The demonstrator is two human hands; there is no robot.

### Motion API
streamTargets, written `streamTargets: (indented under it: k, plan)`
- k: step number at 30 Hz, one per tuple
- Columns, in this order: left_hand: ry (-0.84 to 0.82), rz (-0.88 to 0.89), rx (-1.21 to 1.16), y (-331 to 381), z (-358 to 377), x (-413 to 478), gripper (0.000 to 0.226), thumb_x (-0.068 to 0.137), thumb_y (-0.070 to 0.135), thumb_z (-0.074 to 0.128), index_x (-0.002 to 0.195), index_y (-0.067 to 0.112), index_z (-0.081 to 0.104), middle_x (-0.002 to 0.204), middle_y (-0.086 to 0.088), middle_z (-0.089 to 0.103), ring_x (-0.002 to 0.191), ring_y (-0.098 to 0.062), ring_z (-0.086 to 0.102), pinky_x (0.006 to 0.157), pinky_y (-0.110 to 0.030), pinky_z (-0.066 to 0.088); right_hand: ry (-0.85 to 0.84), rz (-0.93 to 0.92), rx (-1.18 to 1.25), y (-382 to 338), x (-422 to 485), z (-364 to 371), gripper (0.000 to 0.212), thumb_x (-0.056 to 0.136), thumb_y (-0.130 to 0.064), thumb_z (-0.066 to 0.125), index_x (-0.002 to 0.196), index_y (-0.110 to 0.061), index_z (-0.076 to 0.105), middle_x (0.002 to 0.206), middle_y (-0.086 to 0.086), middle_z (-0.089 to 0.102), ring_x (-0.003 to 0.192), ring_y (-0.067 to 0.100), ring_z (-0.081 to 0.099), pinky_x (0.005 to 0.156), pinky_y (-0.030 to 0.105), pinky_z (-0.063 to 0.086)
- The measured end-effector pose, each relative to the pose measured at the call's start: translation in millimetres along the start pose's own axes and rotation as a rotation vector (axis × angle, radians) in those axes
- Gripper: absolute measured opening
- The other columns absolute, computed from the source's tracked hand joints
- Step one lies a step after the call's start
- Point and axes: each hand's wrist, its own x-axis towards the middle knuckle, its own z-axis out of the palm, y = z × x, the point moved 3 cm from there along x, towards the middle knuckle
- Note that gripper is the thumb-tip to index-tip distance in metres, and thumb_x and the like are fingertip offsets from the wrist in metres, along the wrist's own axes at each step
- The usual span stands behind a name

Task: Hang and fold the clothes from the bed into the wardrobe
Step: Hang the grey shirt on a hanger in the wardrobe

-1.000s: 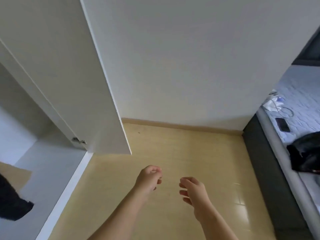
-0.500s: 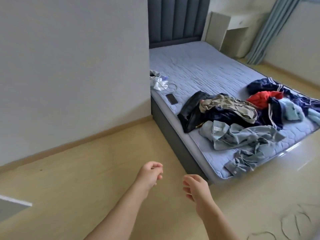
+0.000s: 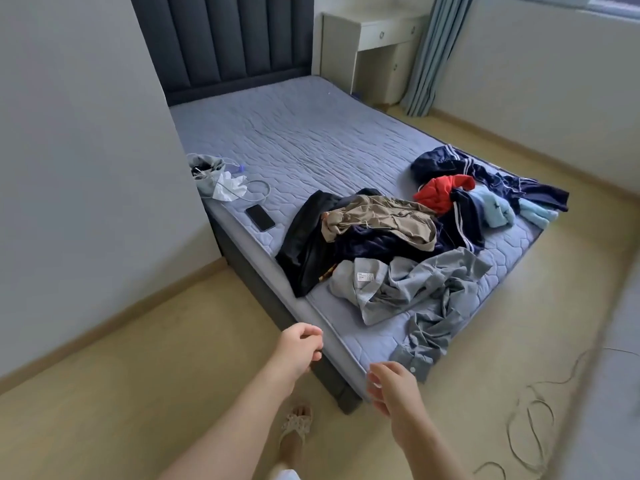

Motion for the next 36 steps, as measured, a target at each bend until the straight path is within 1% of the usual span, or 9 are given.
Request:
streamTargets:
  k: [4, 7, 11, 18, 22, 26, 30, 33, 36]
  plan:
    - [-0.033, 0.011, 0.050, 48.2, 3.6, 66.1, 0.016, 0.090, 0.008, 0.046, 0.092, 0.019, 0.058, 0.081, 0.004, 0.060, 0.068, -0.009, 0.056, 0.056, -0.019, 0.038, 0.036, 0.015, -0.014, -53.0, 51.4, 3.1, 0.010, 0.092, -0.007, 0.050, 0.083, -0.006, 0.055, 0.081, 0.009, 0.054, 0.064, 0.019, 0.047, 0.055, 0.024, 0.033]
    - [-0.074, 0.001, 0.100, 76.6, 11.0, 108.1, 0.016, 0.090, 0.008, 0.046, 0.091, 0.020, 0.058, 0.085, 0.002, 0.059, 0.069, -0.010, 0.055, 0.060, -0.021, 0.040, 0.054, 0.013, -0.021, -83.8, 84.6, 5.6, 0.013, 0.093, -0.009, 0.048, 0.094, 0.002, 0.056, 0.083, 0.009, 0.053, 0.064, 0.018, 0.046, 0.056, 0.025, 0.033]
    - [-0.107, -0.038, 0.182, 104.7, 30.1, 153.5, 0.017, 0.090, 0.009, 0.045, 0.094, 0.019, 0.058, 0.088, 0.004, 0.059, 0.071, -0.008, 0.057, 0.059, -0.020, 0.040, 0.097, 0.051, 0.006, -109.9, 123.4, -2.2, 0.010, 0.094, -0.015, 0.050, 0.086, -0.015, 0.056, 0.088, 0.006, 0.057, 0.072, 0.018, 0.053, 0.062, 0.028, 0.040]
    - [-0.099, -0.062, 0.287, 136.8, 83.3, 217.7, 0.015, 0.089, 0.011, 0.047, 0.087, 0.021, 0.058, 0.080, 0.006, 0.058, 0.070, -0.008, 0.056, 0.054, -0.017, 0.037, 0.100, 0.105, 0.066, -137.4, 190.9, -45.4, 0.009, 0.093, -0.016, 0.051, 0.087, -0.014, 0.057, 0.088, 0.004, 0.058, 0.080, 0.021, 0.055, 0.067, 0.030, 0.041]
    - [-0.047, -0.068, 0.261, 150.4, 131.5, 261.0, 0.014, 0.091, 0.008, 0.046, 0.090, 0.017, 0.056, 0.078, 0.005, 0.057, 0.064, -0.007, 0.052, 0.048, -0.015, 0.035, 0.036, 0.109, -0.013, -153.4, 251.5, -77.0, 0.009, 0.091, -0.011, 0.050, 0.092, -0.005, 0.056, 0.078, 0.004, 0.050, 0.068, 0.019, 0.045, 0.056, 0.026, 0.034]
    - [0.129, -0.192, 0.153, 134.3, 173.2, 296.2, 0.018, 0.091, 0.000, 0.041, 0.088, 0.011, 0.055, 0.074, -0.001, 0.056, 0.059, -0.009, 0.048, 0.045, -0.014, 0.037, -0.057, 0.196, -0.185, -158.5, 312.7, -110.3, 0.008, 0.091, -0.013, 0.050, 0.089, -0.011, 0.057, 0.080, 0.004, 0.055, 0.066, 0.017, 0.052, 0.060, 0.027, 0.038]
    - [0.238, -0.365, 0.121, 97.6, 207.9, 330.7, 0.018, 0.090, 0.002, 0.042, 0.085, 0.013, 0.055, 0.067, 0.000, 0.054, 0.056, -0.011, 0.049, 0.041, -0.016, 0.035, -0.151, 0.214, -0.357, -157.1, 372.8, -138.6, 0.025, 0.088, -0.007, 0.048, 0.064, -0.012, 0.042, 0.058, 0.003, 0.037, 0.055, 0.017, 0.028, 0.056, 0.033, 0.023]
    - [0.281, -0.465, 0.158, 63.7, 225.1, 350.6, 0.016, 0.089, 0.007, 0.048, 0.080, 0.018, 0.054, 0.073, -0.001, 0.055, 0.073, -0.022, 0.056, 0.054, -0.023, 0.035, -0.181, 0.269, -0.410, -145.5, 407.3, -150.1, 0.026, 0.089, -0.008, 0.048, 0.065, -0.014, 0.043, 0.055, 0.001, 0.040, 0.050, 0.016, 0.032, 0.050, 0.029, 0.024]
    - [0.418, -0.568, 0.248, 32.0, 228.0, 364.4, 0.012, 0.086, 0.009, 0.055, 0.097, 0.014, 0.052, 0.098, -0.007, 0.057, 0.099, -0.028, 0.056, 0.067, -0.026, 0.034, -0.222, 0.310, -0.403, -129.9, 434.0, -151.4, 0.024, 0.089, -0.005, 0.047, 0.067, -0.014, 0.045, 0.052, -0.002, 0.041, 0.047, 0.013, 0.032, 0.048, 0.025, 0.025]
